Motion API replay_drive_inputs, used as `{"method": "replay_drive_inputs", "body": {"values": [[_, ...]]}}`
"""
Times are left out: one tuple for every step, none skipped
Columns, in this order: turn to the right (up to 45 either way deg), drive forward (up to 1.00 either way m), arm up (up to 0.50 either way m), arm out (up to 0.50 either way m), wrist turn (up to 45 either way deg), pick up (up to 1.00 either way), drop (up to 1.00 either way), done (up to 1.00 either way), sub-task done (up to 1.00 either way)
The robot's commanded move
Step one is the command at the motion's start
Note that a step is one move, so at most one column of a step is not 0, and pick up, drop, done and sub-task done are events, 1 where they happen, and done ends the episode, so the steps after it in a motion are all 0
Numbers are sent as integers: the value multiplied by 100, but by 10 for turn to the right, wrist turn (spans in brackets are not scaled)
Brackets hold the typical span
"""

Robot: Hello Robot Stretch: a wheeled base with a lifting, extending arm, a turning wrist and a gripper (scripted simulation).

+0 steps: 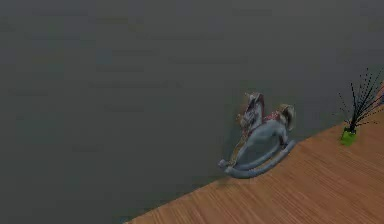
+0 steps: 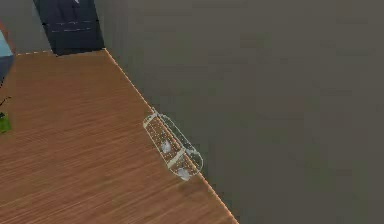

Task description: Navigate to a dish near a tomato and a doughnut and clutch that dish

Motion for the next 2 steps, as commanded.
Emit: {"method": "replay_drive_inputs", "body": {"values": [[-450,0,0,0,0,0,0,0,0],[-450,0,0,0,0,0,0,0,0]]}}
